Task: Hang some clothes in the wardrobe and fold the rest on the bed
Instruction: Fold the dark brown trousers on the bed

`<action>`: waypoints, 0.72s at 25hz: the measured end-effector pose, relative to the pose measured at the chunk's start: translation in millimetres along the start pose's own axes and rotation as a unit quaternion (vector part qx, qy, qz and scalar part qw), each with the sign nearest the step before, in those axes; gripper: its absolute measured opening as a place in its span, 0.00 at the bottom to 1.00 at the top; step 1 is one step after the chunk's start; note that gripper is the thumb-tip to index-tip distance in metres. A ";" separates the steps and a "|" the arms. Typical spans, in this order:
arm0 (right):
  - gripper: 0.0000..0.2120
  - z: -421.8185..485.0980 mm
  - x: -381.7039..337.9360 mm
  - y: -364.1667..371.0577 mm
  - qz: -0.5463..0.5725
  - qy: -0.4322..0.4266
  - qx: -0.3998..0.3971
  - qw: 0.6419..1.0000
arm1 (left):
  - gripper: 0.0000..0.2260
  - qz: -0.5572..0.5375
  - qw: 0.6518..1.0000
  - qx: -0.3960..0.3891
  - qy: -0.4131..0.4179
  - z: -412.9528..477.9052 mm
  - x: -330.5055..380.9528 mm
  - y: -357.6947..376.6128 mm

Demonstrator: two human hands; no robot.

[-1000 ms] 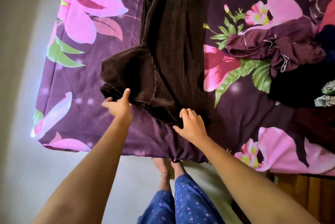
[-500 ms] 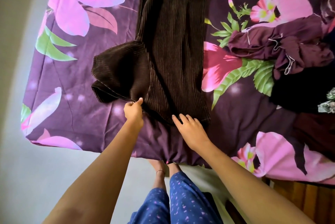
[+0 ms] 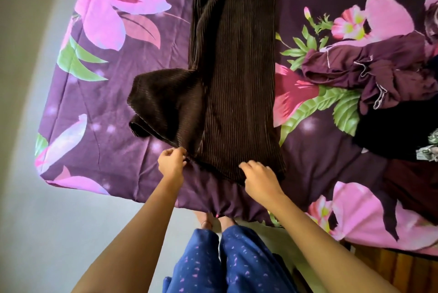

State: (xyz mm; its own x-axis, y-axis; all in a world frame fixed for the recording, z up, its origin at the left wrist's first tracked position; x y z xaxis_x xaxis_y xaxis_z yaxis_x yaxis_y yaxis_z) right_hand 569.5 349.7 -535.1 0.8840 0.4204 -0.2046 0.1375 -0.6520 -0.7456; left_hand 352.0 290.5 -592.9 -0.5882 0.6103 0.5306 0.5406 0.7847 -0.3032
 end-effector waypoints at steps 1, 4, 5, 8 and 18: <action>0.20 10.9 -7.6 -8.5 0.033 0.001 0.030 0.999 | 0.05 -0.049 0.999 -0.007 -0.008 3.6 8.5 -2.2; 0.19 46.8 -42.7 -29.6 0.135 -0.014 0.052 0.989 | 0.01 -0.162 0.986 -0.024 -0.019 14.7 38.7 -11.8; 0.20 59.0 -54.5 -34.5 0.149 -0.016 0.052 0.987 | 0.01 -0.182 0.983 -0.034 -0.016 18.1 48.0 -12.9; 0.23 87.4 -82.5 -39.0 0.153 0.005 0.031 0.988 | 0.11 -0.224 0.970 -0.088 0.005 19.6 78.9 -6.3; 0.21 99.8 -82.5 -12.2 0.184 0.055 0.092 0.977 | 0.17 0.104 0.941 0.025 0.322 0.7 147.6 -7.3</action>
State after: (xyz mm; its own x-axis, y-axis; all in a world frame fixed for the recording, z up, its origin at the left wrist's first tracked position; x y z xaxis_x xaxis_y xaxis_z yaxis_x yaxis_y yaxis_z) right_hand 450.2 386.0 -572.4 0.9025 0.1021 -0.4184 -0.2722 -0.6176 -0.7379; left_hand 260.8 374.8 -512.9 0.0223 0.5712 0.8205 0.5655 0.6696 -0.4815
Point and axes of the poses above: each hand's wrist, its own z-axis towards the middle knuckle, its own y-axis out of the palm, x = y × z, the point moved 4 cm from there along z, towards the middle knuckle, and after that the axes turned 3 degrees about y, right-handed, at the moved point
